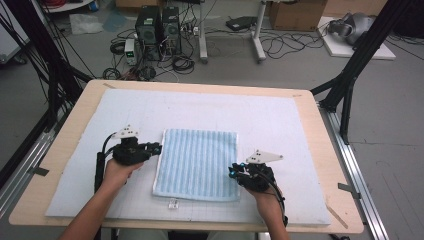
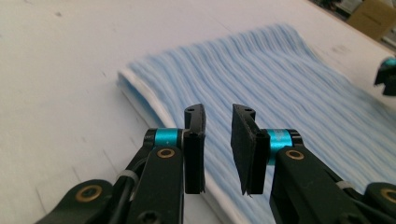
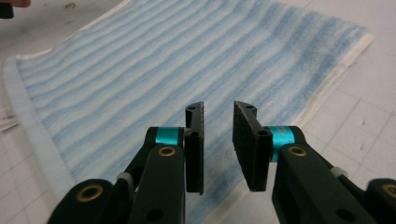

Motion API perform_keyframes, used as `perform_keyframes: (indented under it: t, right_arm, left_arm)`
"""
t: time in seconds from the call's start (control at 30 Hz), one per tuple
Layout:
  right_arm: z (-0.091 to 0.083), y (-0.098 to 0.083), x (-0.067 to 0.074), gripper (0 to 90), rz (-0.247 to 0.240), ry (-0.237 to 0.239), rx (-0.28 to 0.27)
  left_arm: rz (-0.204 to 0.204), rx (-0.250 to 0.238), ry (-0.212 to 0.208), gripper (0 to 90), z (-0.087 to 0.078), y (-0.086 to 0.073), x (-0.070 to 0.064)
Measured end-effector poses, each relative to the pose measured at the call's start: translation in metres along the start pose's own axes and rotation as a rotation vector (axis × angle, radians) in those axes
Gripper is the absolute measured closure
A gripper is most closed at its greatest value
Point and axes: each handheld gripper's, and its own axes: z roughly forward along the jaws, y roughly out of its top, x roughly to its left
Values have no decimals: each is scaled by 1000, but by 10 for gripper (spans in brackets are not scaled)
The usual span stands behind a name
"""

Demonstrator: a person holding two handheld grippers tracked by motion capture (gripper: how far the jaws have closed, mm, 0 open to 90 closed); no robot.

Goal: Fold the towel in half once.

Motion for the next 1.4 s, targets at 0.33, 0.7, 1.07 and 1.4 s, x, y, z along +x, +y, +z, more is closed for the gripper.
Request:
perform_keyframes:
  t: [0.33,0.7,1.07,1.4]
  right_arm:
    - [10,12,-21,694,22,-32,-7]
    - [65,53,-57,764,60,-175,70]
    - [63,53,-70,679,117,-211,67]
    - [14,42,-46,319,60,-200,-61]
  left_arm:
    - [63,56,65,771,49,8,21]
    - [48,110,113,779,55,7,24]
    - [43,98,97,692,50,7,24]
    - [16,-116,-50,319,8,3,20]
